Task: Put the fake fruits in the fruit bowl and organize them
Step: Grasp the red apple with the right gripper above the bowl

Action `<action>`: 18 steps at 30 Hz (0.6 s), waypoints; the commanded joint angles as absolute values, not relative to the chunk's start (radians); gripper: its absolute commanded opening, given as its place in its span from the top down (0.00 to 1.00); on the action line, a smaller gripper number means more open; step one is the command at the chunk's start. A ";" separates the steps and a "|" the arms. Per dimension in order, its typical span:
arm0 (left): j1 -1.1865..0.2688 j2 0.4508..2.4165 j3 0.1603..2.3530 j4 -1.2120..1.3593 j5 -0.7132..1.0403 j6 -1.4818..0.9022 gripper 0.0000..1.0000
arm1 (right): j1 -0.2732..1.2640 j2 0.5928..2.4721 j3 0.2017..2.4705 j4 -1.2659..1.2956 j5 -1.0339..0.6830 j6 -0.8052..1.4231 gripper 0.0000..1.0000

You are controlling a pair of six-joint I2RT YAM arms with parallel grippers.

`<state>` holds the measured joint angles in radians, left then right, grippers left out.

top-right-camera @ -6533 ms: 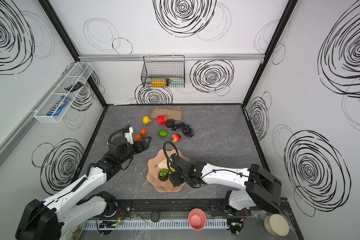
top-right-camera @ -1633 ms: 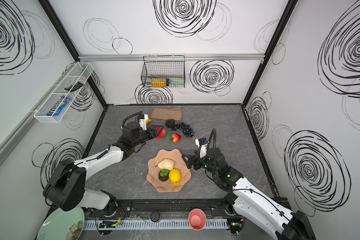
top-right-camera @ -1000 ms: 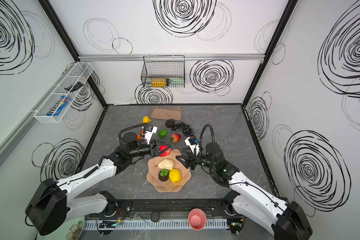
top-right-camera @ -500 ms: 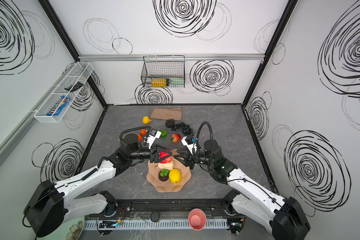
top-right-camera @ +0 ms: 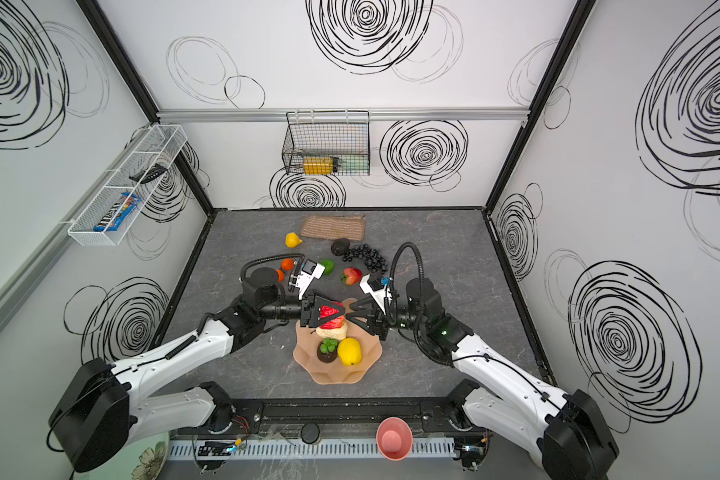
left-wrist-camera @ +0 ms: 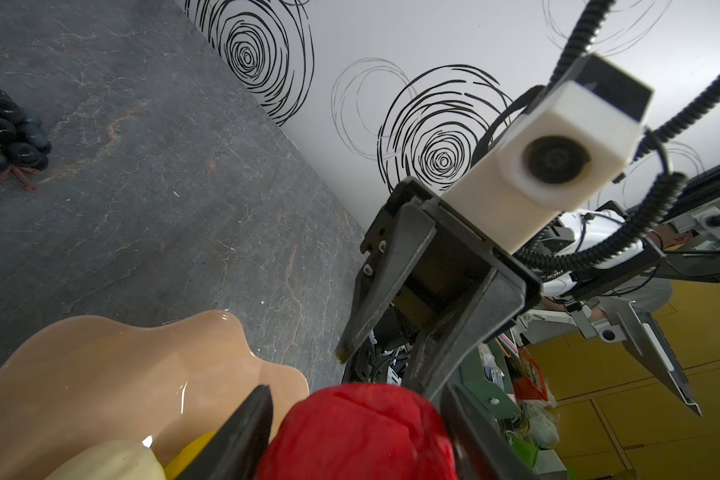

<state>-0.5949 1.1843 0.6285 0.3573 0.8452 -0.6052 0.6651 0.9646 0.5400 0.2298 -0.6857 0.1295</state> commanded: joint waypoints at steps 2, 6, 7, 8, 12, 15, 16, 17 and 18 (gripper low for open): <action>-0.601 1.189 0.647 0.412 0.876 -0.591 0.40 | 0.678 0.981 0.559 0.251 -0.721 0.106 0.65; -0.603 1.189 0.647 0.416 0.883 -0.592 0.40 | 0.678 0.988 0.561 0.247 -0.723 0.098 0.64; -0.604 1.189 0.647 0.418 0.886 -0.594 0.40 | 0.680 0.988 0.561 0.247 -0.724 0.098 0.64; -0.607 1.188 0.647 0.418 0.888 -0.594 0.40 | 0.680 0.987 0.562 0.248 -0.725 0.096 0.64; -0.614 1.193 0.649 0.416 0.893 -0.591 0.39 | 0.683 0.981 0.565 0.249 -0.732 0.096 0.68; -0.621 1.205 0.646 0.438 0.910 -0.605 0.39 | 0.684 0.977 0.563 0.252 -0.739 0.092 0.75; -0.624 1.206 0.646 0.438 0.907 -0.605 0.39 | 0.687 0.977 0.565 0.250 -0.739 0.092 0.78; -0.626 1.205 0.644 0.435 0.903 -0.602 0.39 | 0.689 0.977 0.566 0.249 -0.740 0.092 0.82; -0.626 1.204 0.644 0.432 0.901 -0.600 0.39 | 0.690 0.977 0.566 0.245 -0.741 0.091 0.85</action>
<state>-0.6106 1.1976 0.6285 0.3725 0.8707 -0.6060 0.6811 0.9882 0.5400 0.2260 -0.7250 0.1047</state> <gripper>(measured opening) 0.648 0.164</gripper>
